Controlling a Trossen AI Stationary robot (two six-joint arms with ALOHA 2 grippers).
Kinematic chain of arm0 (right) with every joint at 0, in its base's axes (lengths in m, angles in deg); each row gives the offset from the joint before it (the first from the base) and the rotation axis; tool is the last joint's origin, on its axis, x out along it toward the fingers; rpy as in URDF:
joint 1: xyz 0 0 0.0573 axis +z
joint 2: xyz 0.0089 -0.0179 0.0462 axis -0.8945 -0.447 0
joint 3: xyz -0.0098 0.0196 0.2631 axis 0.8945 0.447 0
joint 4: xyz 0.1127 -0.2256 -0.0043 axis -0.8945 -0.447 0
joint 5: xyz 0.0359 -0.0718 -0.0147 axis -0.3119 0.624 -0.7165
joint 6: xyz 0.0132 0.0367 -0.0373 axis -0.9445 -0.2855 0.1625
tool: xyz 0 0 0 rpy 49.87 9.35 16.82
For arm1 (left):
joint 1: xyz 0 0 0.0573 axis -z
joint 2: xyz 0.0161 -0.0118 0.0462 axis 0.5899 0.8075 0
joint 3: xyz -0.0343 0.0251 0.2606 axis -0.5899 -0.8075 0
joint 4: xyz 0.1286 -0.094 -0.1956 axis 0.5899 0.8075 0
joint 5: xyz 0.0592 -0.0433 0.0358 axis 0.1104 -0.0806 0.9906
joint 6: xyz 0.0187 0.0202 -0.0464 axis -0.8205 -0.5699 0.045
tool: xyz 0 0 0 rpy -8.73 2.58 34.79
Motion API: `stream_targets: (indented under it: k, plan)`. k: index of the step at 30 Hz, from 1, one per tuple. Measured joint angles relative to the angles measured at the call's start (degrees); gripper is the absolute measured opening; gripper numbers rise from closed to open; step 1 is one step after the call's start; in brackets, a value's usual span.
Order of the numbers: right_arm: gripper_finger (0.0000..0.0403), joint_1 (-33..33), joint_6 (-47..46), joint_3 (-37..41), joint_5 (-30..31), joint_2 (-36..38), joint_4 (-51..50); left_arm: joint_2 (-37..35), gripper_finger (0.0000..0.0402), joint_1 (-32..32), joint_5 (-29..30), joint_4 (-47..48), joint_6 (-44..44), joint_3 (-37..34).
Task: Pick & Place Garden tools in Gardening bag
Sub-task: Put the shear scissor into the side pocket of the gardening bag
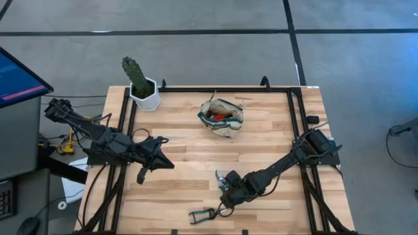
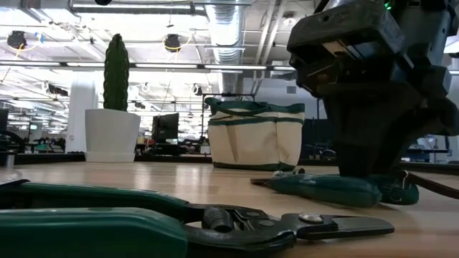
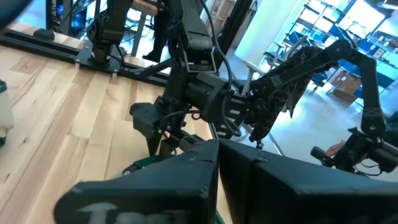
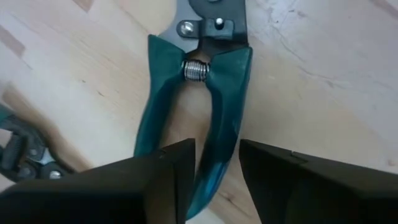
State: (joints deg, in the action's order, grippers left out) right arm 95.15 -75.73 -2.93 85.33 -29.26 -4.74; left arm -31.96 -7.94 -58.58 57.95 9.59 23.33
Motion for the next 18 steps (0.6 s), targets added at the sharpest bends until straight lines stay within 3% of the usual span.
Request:
stream_targets:
  k: [7, 18]
  plan:
    - [0.0100, -0.3, 0.0, 0.0, -0.2, 0.0, -0.4, 0.0, 0.0001, 0.0, 0.0, 0.0, 0.0, 0.0]
    - [0.0040, -0.3, 0.1, 0.0, -0.1, -0.1, -0.6, 0.0, 0.0002, 0.0, 0.0, 0.1, 0.0, 0.0]
